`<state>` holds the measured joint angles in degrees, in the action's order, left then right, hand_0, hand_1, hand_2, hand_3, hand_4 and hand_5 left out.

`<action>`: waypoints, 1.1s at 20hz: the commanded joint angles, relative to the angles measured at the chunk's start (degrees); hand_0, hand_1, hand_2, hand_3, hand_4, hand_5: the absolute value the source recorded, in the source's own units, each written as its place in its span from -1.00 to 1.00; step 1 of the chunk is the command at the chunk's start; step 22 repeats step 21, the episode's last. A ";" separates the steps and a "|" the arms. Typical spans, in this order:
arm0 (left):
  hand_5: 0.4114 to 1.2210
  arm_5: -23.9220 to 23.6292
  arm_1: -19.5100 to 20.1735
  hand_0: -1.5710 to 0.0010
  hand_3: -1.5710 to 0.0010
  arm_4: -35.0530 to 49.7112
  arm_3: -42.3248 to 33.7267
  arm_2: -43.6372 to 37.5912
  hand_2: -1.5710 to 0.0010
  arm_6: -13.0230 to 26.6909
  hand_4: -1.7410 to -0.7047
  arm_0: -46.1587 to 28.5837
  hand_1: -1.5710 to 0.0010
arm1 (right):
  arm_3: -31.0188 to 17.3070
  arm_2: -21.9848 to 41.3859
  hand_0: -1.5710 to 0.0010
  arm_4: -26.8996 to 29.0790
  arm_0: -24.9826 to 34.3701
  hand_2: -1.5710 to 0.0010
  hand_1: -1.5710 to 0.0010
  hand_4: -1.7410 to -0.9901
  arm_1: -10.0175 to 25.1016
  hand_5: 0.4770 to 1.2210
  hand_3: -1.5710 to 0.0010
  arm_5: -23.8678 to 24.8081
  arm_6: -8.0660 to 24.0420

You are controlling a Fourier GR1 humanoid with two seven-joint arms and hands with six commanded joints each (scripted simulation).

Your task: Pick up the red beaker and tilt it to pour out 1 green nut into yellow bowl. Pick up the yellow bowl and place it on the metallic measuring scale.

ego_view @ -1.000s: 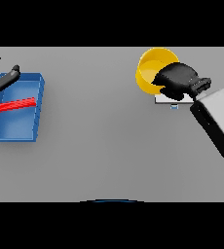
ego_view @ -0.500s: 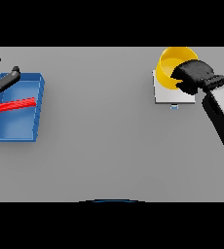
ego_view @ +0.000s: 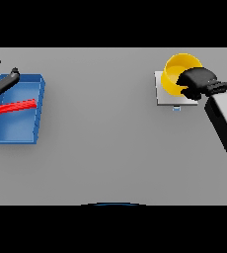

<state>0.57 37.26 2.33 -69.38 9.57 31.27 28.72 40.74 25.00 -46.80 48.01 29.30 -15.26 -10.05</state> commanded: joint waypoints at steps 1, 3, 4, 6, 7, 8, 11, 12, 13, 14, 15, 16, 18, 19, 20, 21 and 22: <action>-0.07 -0.16 -0.03 1.00 1.00 -0.22 -0.19 0.15 1.00 -0.32 0.73 -0.12 1.00 | 0.04 -0.09 -1.00 0.32 0.23 -0.76 -1.00 -1.00 -0.04 1.00 -0.80 -0.28 -0.55; -0.09 -0.41 -0.38 1.00 1.00 -0.29 0.03 0.20 1.00 -0.30 0.73 0.24 1.00 | -1.41 -0.27 -1.00 0.30 0.96 -0.79 -1.00 -1.00 -0.51 1.00 -0.75 0.28 -0.87; -0.09 -0.38 -0.20 1.00 1.00 -0.49 -0.08 0.36 1.00 -0.46 0.74 -0.32 1.00 | -1.34 -0.21 -0.99 0.48 0.58 -0.83 -0.90 -1.00 -0.37 1.00 -0.59 -0.26 -0.78; -0.11 -0.28 -0.40 1.00 1.00 -0.60 0.91 0.29 1.00 -0.64 0.75 0.31 1.00 | -1.65 -0.28 -0.87 0.58 0.66 -0.50 -0.64 -0.71 -1.09 0.80 -0.22 -0.52 0.56; -0.10 -0.02 -0.22 1.00 1.00 -0.35 0.84 0.09 1.00 -1.09 0.75 0.27 1.00 | -1.19 -0.80 -0.70 1.32 0.18 -0.28 -0.43 -0.60 -0.94 0.61 -0.04 -0.76 0.40; -0.11 0.01 0.10 1.00 1.00 -0.36 0.39 0.11 1.00 -0.72 0.75 -0.14 1.00 | -1.56 -1.56 -0.46 2.07 0.52 -0.08 -0.22 -0.52 -0.85 0.44 0.12 -1.39 0.65; -0.13 -0.38 -0.36 1.00 1.00 -0.12 0.45 -0.05 1.00 -0.89 0.74 -0.07 1.00 | -1.37 -2.40 0.23 3.38 0.77 0.40 0.29 -0.35 -0.99 0.11 0.50 -3.69 1.73; -0.14 -0.41 -0.53 1.00 1.00 -0.06 -0.02 0.08 1.00 -0.96 0.75 -0.08 1.00 | -1.35 -2.38 0.38 3.37 0.65 0.52 0.41 -0.32 -0.89 0.04 0.59 -3.57 1.53; -0.15 0.08 -0.15 1.00 1.00 -0.11 0.42 0.02 1.00 -0.08 0.76 0.89 1.00 | -1.00 -2.12 0.51 3.25 0.66 0.62 0.52 -0.29 -0.66 -0.01 0.67 -3.92 1.20; -0.17 0.44 -0.01 1.00 1.00 0.16 0.37 -0.04 1.00 -0.70 0.75 0.16 1.00 | -1.12 -1.89 0.61 3.08 0.74 0.69 0.61 -0.25 -0.99 -0.04 0.74 -4.20 1.67; -0.16 0.00 -0.01 1.00 1.00 0.15 -0.37 -0.04 1.00 -0.45 0.75 -0.43 1.00 | -0.75 -1.50 0.68 2.77 0.45 0.75 0.69 -0.22 -0.34 -0.07 0.79 -4.40 1.05; -0.16 -0.12 -0.06 1.00 1.00 0.02 -0.64 0.14 1.00 -0.05 0.75 -0.40 1.00 | -0.88 -1.22 0.75 2.50 0.51 0.80 0.75 -0.19 -0.54 -0.09 0.83 -4.45 1.26; -0.15 0.03 -0.18 1.00 1.00 0.09 -0.75 0.26 1.00 0.44 0.75 0.15 1.00 | -0.96 -0.72 0.84 2.13 0.28 0.87 0.84 -0.11 -0.69 -0.12 0.89 -5.04 1.91; -0.14 -0.03 -0.22 1.00 1.00 -0.10 -0.18 0.27 1.00 0.33 0.75 0.12 1.00 | -1.05 -0.68 0.87 1.96 0.61 0.90 0.87 -0.09 -0.57 -0.14 0.91 -5.30 2.50; -0.14 -0.01 -0.28 1.00 1.00 -0.03 -0.37 0.31 1.00 0.45 0.75 0.03 1.00 | -1.34 -0.61 0.90 1.94 0.26 0.92 0.90 -0.08 -0.67 -0.17 0.93 -5.03 2.06; -0.14 -0.13 -0.29 1.00 1.00 -0.22 -0.06 0.27 1.00 -0.28 0.75 0.10 1.00 | -0.91 -0.92 0.92 2.26 0.66 0.94 0.92 -0.07 -0.71 -0.19 0.94 -5.62 2.88; -0.14 -0.13 -0.29 1.00 1.00 -0.22 -0.06 0.27 1.00 -0.28 0.75 0.10 1.00 | -0.91 -0.92 0.92 2.26 0.66 0.94 0.92 -0.07 -0.71 -0.19 0.94 -5.62 2.88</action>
